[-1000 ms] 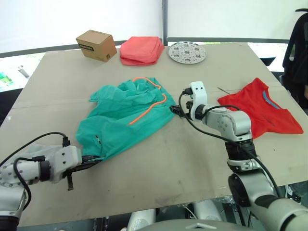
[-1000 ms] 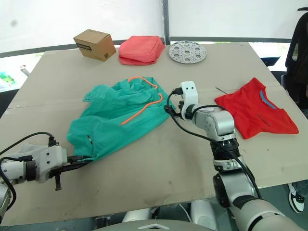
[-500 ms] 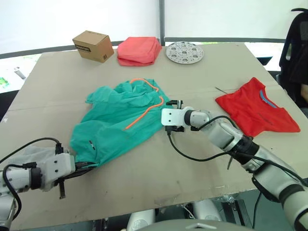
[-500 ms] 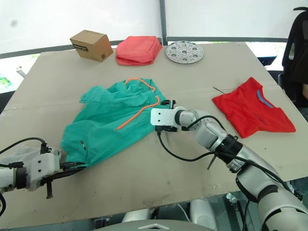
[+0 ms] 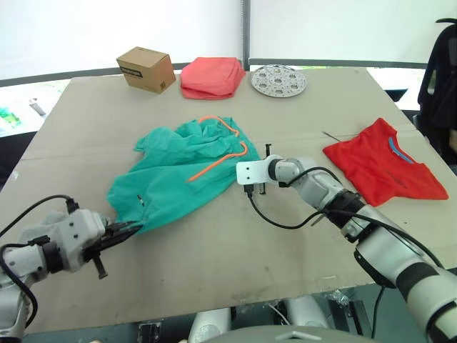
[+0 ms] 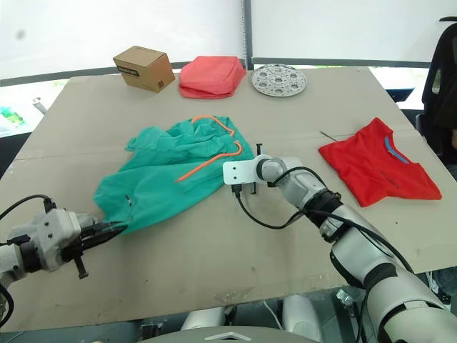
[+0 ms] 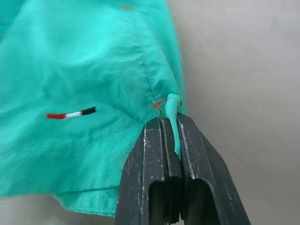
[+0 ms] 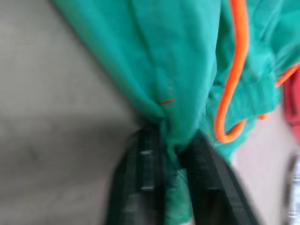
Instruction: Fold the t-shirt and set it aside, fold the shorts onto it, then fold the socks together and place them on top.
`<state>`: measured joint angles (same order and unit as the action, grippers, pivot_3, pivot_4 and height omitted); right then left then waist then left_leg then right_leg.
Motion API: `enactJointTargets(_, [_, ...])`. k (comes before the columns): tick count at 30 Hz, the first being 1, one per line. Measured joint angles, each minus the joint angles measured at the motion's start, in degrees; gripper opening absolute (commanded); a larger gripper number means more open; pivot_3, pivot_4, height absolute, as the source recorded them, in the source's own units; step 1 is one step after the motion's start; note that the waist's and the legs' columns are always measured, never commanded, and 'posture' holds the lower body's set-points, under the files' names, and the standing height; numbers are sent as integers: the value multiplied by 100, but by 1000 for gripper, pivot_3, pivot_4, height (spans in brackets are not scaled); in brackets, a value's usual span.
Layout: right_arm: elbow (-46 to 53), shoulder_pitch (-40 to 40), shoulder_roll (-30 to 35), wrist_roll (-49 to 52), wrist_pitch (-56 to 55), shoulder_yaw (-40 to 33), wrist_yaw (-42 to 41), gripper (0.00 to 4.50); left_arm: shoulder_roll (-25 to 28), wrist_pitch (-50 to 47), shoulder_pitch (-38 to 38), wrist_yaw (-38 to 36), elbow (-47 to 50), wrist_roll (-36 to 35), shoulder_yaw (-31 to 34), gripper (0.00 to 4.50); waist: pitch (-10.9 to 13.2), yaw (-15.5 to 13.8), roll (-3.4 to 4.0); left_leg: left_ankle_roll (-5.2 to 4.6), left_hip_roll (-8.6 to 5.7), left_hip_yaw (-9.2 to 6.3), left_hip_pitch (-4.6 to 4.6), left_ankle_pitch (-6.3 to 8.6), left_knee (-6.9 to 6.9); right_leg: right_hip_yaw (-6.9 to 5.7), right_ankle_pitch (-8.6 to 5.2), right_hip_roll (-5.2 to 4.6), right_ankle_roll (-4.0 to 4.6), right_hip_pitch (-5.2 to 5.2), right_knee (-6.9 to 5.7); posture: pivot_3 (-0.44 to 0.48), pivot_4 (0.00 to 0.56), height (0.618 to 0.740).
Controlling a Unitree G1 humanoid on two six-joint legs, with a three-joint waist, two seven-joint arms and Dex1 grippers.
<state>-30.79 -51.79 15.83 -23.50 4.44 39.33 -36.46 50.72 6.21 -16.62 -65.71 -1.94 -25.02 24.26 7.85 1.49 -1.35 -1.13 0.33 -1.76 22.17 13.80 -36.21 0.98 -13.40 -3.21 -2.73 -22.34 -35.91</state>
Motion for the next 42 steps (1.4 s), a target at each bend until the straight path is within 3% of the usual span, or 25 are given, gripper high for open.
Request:
enactJointTargets(2, [567, 289, 297, 235, 387, -331, -436, 46, 21, -936, 108, 133, 333, -588, 28, 0, 0, -61, -1, 0, 0, -5, 7, 0, -1, -6, 3, 0, -5, 0, 1, 0, 150, 740])
enactJointTargets(4, [1763, 824, 763, 729, 1196, -859, -1109, 46, 424, -2774, 70, 83, 956, -1920, 105, 0, 7, -70, 3, 0, 1, -21, 40, 0, -4, -21, 12, 1, -23, -23, 1, 0, 150, 740])
enactJointTargets(5, [1837, 842, 791, 763, 1240, -889, -1147, 46, 452, -2862, 71, 79, 992, -1993, 123, 0, 8, -64, 5, 0, 1, -21, 45, 0, -4, -20, 13, 1, -23, -29, 2, 0, 150, 740])
enactJointTargets(7, [2769, 1031, 1138, 1126, 1908, -1194, -1631, 46, 786, -3909, 310, 28, 1183, -2851, 239, 0, 18, -55, 9, 0, 3, -24, 55, 0, -5, -23, 13, 7, -24, -34, -3, 0, 150, 740])
enactJointTargets(10, [4583, 1044, 1979, 2004, 3147, -1887, -2563, 46, 1697, -5671, 1012, -356, 777, -4246, 669, 0, 36, -41, 12, -1, 8, -33, 47, 1, 0, -36, 11, 21, -25, -33, 7, 0, 150, 740])
enactJointTargets(12, [5576, 933, 2417, 2900, 4249, -2594, -3041, 46, 2287, -6881, 1744, -595, -63, -5109, 929, 0, 40, -20, 8, -2, 8, -26, 42, 1, 5, -33, 7, 23, -28, -33, 7, 0, 150, 740])
enactJointTargets(14, [6050, 736, 2488, 3433, 4896, -2971, -3156, 46, 2413, -7322, 2385, -582, -549, -5410, 1041, 0, 41, 38, 12, -2, 7, -22, 31, 1, 9, -28, 0, 23, -40, -29, 5, 0, 150, 740])
enactJointTargets(17, [5917, 264, 2375, 3502, 5154, -3103, -2665, 46, 1728, -6759, 4215, 138, -1307, -4982, 679, 0, 38, 37, 8, 1, -10, -18, 16, -1, 5, -25, 5, 24, -34, -13, 3, 0, 150, 740])
enactJointTargets(19, [5048, -176, 2237, 2992, 4809, -2907, -1847, 46, 919, -5796, 5638, 895, -1921, -4063, 92, 0, 29, -61, -8, 17, -23, -6, 12, -11, -12, -24, 12, 25, -27, 1, 4, 0, 150, 740])
enactJointTargets(23, [2790, -949, 1585, 2247, 3749, -2656, -369, 46, -248, -4022, 7022, 1683, -2918, -2245, -924, 0, 6, -92, -84, 50, -31, 13, 61, -32, -25, -3, 21, 20, -18, -30, 2, 0, 150, 740])
enactJointTargets(25, [2073, -1244, 1374, 2120, 3376, -2649, 46, 46, -576, -3550, 7360, 1925, -3246, -1876, -1056, 0, 16, -94, -75, 58, -41, 13, 76, -37, -24, -2, 26, 12, -25, -45, 2, 0, 150, 740])
enactJointTargets(27, [274, -2317, 1081, 1695, 1968, -2658, 1295, 46, -1255, -2078, 8331, 2480, -3979, -997, -1263, 0, 35, -88, -77, 101, -43, -2, 164, -66, -12, -8, 42, 10, -32, -138, -10, 0, 150, 740])
enactJointTargets(29, [-295, -3001, 1182, 1529, 912, -2808, 1807, 46, -1253, -1168, 8872, 2578, -4262, -572, -1247, 0, 33, -19, -78, 112, -31, -1, 164, -72, 16, -7, 48, 13, -34, -164, 2, 0, 150, 740])
enactJointTargets(32, [-102, -3230, 1345, 1523, 385, -2978, 1870, 46, -1036, -650, 9011, 2351, -4060, -346, -1238, 0, 15, 121, -76, 109, -22, 12, 131, -69, 86, -26, 48, 9, -34, -164, 5, 0, 150, 740])
enactJointTargets(35, [964, -2669, 1516, 1801, 714, -3261, 1494, 46, -696, -1016, 8367, 1994, -3007, -440, -1187, 0, 6, 200, -64, 90, -7, 13, 94, -58, 103, -22, 46, 10, -37, -135, -1, 0, 150, 740])
enactJointTargets(39, [3491, -382, 1650, 2313, 2567, -3345, 854, 46, -299, -2074, 6207, 1763, -937, -783, -957, 0, 15, 206, -47, 53, 9, 33, 86, -36, 82, 4, 44, 9, -38, -106, 1, 0, 150, 740])
enactJointTargets(40, [3591, -214, 1635, 2354, 2733, -3316, 813, 46, -299, -2127, 6069, 1737, -859, -783, -957, 0, 26, 195, -42, 51, 8, 33, 87, -37, 68, 6, 48, 9, -35, -106, -8, 0, 150, 740])
enactJointTargets(42, [4785, 847, 1817, 2490, 3687, -3289, 672, 46, -110, -2202, 4929, 1527, 129, -784, -845, 0, 33, 139, -34, 37, 5, 39, 63, -37, 54, 12, 53, 8, -22, -86, 2, 0, 150, 740])
